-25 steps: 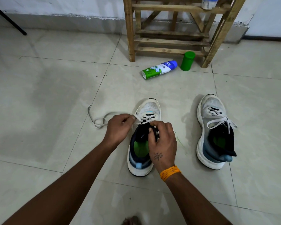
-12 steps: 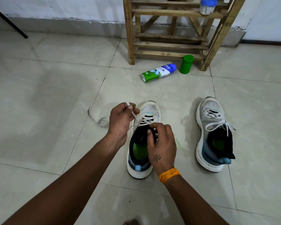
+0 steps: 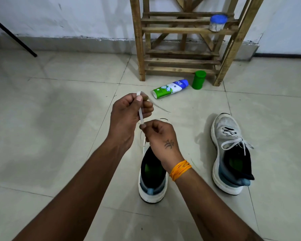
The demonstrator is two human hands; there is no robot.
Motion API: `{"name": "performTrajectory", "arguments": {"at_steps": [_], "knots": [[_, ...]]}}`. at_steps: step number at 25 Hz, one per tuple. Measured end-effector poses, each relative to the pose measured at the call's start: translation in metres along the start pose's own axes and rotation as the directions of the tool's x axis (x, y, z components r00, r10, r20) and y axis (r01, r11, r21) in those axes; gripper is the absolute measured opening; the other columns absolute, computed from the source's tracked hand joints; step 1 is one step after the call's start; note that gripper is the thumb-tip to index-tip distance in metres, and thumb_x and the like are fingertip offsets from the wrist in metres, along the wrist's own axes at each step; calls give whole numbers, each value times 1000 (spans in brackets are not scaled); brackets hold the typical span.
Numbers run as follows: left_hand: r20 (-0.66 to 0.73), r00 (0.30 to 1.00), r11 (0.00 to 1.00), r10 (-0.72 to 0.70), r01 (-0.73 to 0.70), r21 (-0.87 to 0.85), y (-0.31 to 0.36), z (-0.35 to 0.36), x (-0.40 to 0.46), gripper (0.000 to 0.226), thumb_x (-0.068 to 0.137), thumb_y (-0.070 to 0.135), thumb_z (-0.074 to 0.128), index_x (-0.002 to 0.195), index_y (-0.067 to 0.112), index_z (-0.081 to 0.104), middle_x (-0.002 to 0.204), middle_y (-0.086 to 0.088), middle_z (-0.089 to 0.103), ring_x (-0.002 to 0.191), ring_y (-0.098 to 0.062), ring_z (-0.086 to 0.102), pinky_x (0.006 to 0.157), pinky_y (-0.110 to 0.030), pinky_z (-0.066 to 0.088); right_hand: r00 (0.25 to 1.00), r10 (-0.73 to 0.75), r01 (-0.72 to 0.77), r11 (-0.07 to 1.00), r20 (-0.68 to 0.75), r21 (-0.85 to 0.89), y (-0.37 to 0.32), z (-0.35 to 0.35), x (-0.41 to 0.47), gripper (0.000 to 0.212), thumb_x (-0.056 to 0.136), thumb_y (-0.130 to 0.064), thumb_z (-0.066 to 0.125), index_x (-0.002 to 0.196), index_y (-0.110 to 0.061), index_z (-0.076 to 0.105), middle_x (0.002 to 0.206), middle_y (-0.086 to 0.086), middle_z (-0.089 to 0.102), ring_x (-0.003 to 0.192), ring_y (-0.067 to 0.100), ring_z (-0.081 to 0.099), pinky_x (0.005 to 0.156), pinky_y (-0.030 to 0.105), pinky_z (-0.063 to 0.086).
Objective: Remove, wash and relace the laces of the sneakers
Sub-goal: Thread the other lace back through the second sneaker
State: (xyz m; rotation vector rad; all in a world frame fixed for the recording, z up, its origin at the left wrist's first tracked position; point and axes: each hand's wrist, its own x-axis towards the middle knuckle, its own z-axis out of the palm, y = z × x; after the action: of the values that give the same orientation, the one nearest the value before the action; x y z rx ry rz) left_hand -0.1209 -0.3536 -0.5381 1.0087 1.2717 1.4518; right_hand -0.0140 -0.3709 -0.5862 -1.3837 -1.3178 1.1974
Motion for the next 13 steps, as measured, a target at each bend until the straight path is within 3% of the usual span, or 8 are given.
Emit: {"name": "performTrajectory", "arguments": {"at_steps": [2, 3, 4, 5, 7, 9, 11, 13], "knots": [[-5, 1000, 1000, 5, -5, -23, 7, -2, 4, 23, 108, 15, 51, 102, 5, 70, 87, -10, 73, 88, -27, 73, 89, -43, 61, 1000, -21, 24, 931, 13, -365, 11, -6, 5, 31, 94, -25, 65, 65, -16, 61, 56, -6, 55, 58, 10, 54, 56, 30, 39], [-7, 1000, 1000, 7, -7, -29, 9, -4, 5, 23, 108, 16, 51, 102, 5, 70, 88, -11, 73, 89, -28, 73, 89, -43, 61, 999, -24, 48, 804, 48, -592, 15, -9, 5, 28, 94, -27, 62, 68, -15, 62, 61, -3, 59, 66, 17, 60, 57, 31, 40], [-7, 1000, 1000, 10, -10, -29, 11, -5, 6, 23, 108, 17, 51, 103, 5, 70, 88, -11, 73, 90, -29, 74, 89, -43, 61, 996, -19, 72, 732, 84, -678, 15, -11, 5, 22, 93, -28, 61, 77, -15, 67, 68, 0, 63, 75, 23, 64, 60, 32, 44], [-3, 1000, 1000, 8, -8, -26, 12, -5, 5, 23, 108, 17, 51, 103, 5, 70, 88, -11, 74, 90, -29, 74, 89, -43, 61, 992, -16, 92, 775, 126, -625, 12, -13, 5, 16, 94, -28, 62, 88, -17, 71, 73, 0, 65, 80, 24, 66, 65, 33, 47], [0, 1000, 1000, -8, 8, -22, 14, -2, 2, 23, 108, 16, 51, 102, 4, 70, 87, -11, 74, 88, -27, 74, 87, -42, 61, 975, -63, 116, 961, 212, -251, -2, -7, 5, 14, 96, -26, 63, 109, -23, 68, 72, -2, 65, 70, 16, 63, 66, 31, 48], [-10, 1000, 999, -28, 27, -39, 16, 2, 1, 23, 107, 17, 52, 101, 4, 70, 86, -11, 73, 86, -26, 73, 85, -41, 62, 971, -96, 84, 994, 221, 65, -16, -2, 4, 9, 102, -25, 59, 105, -19, 66, 68, -1, 65, 54, 13, 56, 58, 28, 45], [-10, 1000, 998, -26, 26, -55, 21, 1, 3, 24, 108, 17, 51, 101, 5, 70, 85, -11, 73, 85, -26, 73, 85, -41, 61, 978, -72, 72, 997, 196, 9, -11, -2, 4, 23, 103, -28, 54, 91, -16, 69, 68, -1, 65, 55, 14, 56, 59, 30, 46], [2, 1000, 998, -10, 10, -56, 24, -1, 7, 24, 108, 18, 50, 99, 6, 69, 85, -9, 73, 85, -26, 73, 84, -41, 61, 965, -33, 148, 886, 260, -440, 4, -6, 6, 30, 99, -33, 50, 87, -17, 71, 77, -1, 70, 73, 17, 64, 67, 32, 49]]}}
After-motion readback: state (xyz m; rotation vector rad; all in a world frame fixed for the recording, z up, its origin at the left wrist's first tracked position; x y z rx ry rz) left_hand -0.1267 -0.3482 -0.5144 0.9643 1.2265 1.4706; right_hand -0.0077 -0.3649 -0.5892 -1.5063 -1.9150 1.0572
